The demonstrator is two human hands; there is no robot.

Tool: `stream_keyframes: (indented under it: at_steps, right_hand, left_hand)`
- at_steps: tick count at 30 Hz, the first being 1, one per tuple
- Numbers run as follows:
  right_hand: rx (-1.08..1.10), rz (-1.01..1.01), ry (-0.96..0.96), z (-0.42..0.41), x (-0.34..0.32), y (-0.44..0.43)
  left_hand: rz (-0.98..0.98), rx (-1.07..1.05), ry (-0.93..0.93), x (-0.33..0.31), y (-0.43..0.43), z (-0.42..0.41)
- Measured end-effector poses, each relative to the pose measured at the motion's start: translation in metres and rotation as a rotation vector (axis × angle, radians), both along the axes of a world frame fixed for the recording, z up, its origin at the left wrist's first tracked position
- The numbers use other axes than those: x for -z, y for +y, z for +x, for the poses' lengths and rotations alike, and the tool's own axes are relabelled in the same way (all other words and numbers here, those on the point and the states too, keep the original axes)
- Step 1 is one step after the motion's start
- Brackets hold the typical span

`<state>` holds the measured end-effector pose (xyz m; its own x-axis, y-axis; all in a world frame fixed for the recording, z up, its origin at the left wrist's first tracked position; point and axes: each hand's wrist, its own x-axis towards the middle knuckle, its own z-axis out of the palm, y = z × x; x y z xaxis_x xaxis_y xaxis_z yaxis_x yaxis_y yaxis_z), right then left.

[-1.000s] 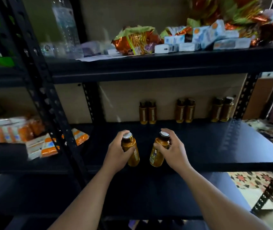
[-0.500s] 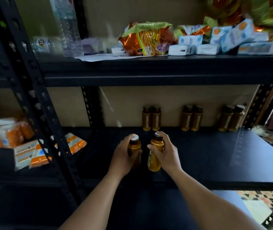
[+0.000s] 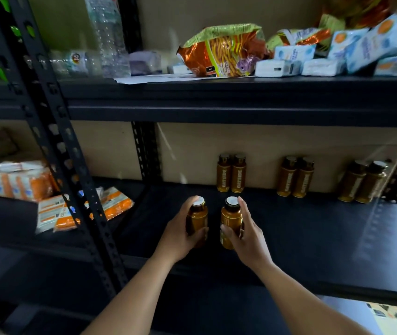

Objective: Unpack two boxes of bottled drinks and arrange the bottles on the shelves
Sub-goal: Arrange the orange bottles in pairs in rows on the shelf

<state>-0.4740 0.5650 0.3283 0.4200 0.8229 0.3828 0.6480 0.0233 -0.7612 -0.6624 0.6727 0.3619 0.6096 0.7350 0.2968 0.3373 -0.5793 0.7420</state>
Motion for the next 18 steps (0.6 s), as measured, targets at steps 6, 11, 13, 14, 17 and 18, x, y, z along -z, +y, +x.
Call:
stream_keyframes:
  at_steps: [6, 11, 13, 14, 17, 18]
  right_hand:
    - [0.001, -0.003, 0.025, -0.003, 0.007, 0.0]
    - [-0.035, -0.038, -0.008, 0.0, 0.012, -0.002]
    - [-0.028, -0.049, -0.005, 0.0, 0.012, 0.0]
    - [-0.014, -0.053, 0.003, 0.0, 0.012, 0.001]
    - [0.033, -0.049, 0.049, 0.001, 0.011, 0.004]
    - [0.041, -0.046, 0.076, 0.002, 0.01, 0.005]
  left_hand:
    - [-0.021, -0.019, -0.004, 0.011, -0.005, 0.0]
    - [-0.063, -0.022, -0.024, 0.022, -0.008, 0.002]
    - [-0.083, -0.026, -0.035, 0.026, -0.008, 0.001]
    - [-0.092, -0.03, -0.037, 0.028, -0.009, 0.0]
    - [-0.088, -0.038, -0.033, 0.031, -0.009, 0.0]
    - [-0.083, -0.036, -0.027, 0.031, -0.008, 0.0]
